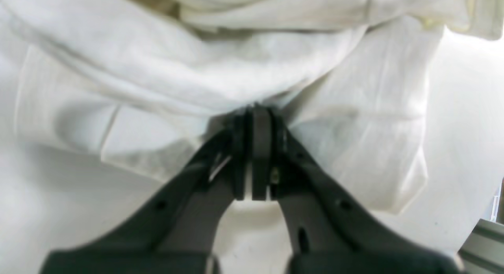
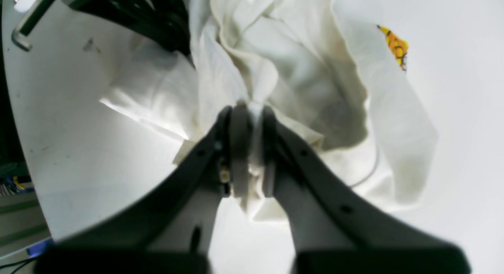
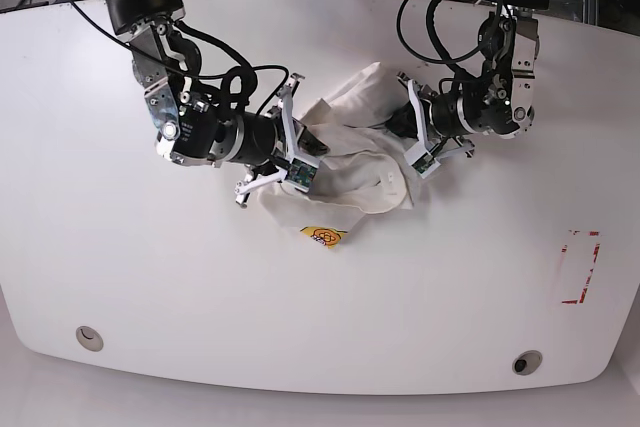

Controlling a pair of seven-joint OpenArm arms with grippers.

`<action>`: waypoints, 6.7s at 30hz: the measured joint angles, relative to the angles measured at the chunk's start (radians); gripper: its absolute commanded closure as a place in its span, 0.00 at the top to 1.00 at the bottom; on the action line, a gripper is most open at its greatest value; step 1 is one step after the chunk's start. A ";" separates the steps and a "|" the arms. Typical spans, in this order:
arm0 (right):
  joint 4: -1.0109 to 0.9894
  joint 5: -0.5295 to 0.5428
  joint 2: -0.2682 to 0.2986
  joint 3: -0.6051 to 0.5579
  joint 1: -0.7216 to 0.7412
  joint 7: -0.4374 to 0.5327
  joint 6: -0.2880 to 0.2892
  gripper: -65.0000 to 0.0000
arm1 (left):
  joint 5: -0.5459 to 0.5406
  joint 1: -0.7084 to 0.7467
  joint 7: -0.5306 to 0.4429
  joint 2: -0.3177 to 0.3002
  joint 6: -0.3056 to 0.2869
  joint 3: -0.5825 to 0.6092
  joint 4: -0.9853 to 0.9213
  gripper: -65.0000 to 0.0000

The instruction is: Layout the t-shirt on the table in an organized manner, then fold the t-shirt properly

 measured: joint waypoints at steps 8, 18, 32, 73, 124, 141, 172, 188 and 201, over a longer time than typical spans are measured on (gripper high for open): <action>0.048 -0.003 -0.086 0.001 -0.084 -0.006 -0.001 0.00 | 0.000 0.000 0.000 0.000 0.000 -0.003 0.000 0.02; 0.078 -0.016 -0.167 0.003 -0.155 -0.012 -0.002 0.00 | 0.001 0.000 0.001 0.002 0.000 -0.003 0.000 0.02; 0.093 -0.027 -0.254 -0.032 -0.157 -0.060 -0.003 0.00 | 0.000 -0.003 0.005 0.006 0.000 -0.005 -0.001 0.02; 0.116 -0.006 -0.187 -0.153 -0.197 -0.023 -0.109 0.77 | 0.042 0.002 0.059 0.021 0.007 -0.006 0.097 0.02; -0.268 0.074 -0.150 0.151 -0.028 0.242 -0.106 0.19 | 0.057 -0.246 0.145 0.081 0.076 -0.306 0.108 0.43; -0.299 0.077 -0.131 0.155 -0.066 0.257 -0.077 0.18 | 0.034 -0.248 0.130 0.156 0.214 -0.233 0.045 0.62; -0.298 0.076 -0.134 0.156 -0.066 0.258 -0.058 0.18 | 0.042 -0.210 0.083 0.184 0.215 -0.192 -0.161 0.19; -0.360 0.076 -0.134 0.157 -0.067 0.282 -0.062 0.18 | 0.040 -0.136 0.042 0.165 0.214 -0.200 -0.021 0.14; -0.402 0.077 -0.137 0.157 -0.082 0.370 -0.118 0.18 | 0.038 -0.058 0.042 0.089 0.214 -0.200 0.074 0.14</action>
